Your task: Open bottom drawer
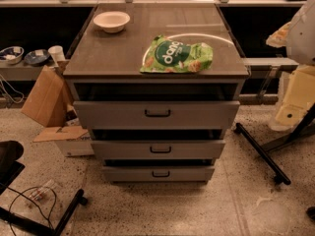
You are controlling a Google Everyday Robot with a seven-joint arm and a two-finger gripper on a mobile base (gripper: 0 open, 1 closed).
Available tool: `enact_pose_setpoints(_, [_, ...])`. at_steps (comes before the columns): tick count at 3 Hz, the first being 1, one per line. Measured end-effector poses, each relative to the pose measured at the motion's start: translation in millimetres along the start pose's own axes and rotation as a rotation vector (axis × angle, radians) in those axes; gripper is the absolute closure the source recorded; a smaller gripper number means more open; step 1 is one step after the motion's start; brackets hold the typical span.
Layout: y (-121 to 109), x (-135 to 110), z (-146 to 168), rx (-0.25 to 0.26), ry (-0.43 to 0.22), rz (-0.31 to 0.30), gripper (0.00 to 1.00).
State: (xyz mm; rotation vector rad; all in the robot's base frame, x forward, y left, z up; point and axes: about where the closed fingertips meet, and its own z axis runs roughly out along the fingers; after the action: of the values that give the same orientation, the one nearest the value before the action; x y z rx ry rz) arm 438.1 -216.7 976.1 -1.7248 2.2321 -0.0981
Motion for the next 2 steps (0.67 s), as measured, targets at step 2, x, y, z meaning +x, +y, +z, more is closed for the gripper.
enact_pose_setpoints(2, [13.2, -2.4, 28.4, -0.025, -0.064, 0.018, 0.00])
